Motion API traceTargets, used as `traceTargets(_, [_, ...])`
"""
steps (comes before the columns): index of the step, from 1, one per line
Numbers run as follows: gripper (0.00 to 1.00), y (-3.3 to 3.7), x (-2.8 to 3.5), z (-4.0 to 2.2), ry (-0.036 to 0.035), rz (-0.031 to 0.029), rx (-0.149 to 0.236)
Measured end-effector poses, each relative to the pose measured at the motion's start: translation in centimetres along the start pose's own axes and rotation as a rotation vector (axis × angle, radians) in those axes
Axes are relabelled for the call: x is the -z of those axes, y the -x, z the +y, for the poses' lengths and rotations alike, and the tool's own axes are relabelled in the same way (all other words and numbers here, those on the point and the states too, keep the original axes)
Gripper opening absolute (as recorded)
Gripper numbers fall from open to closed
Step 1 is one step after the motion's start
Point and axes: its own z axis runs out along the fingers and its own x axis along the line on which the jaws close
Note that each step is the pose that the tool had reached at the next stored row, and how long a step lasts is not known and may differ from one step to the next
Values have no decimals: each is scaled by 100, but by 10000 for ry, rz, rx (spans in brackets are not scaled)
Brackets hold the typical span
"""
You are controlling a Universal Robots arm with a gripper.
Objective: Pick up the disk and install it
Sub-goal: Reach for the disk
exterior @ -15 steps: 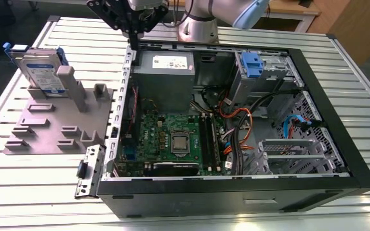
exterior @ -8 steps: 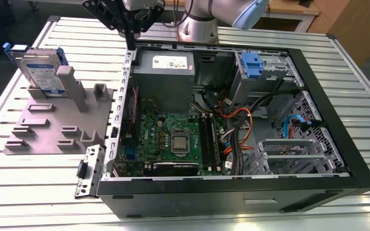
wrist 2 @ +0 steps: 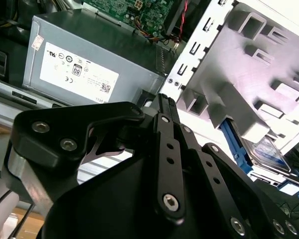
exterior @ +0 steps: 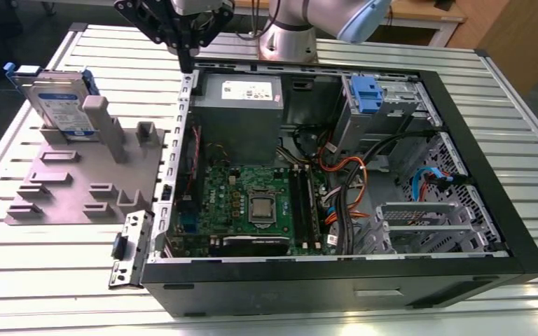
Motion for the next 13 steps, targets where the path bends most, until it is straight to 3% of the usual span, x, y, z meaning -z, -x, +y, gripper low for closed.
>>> traceTargets(13, [11,-85,-4,-7,0,0,0])
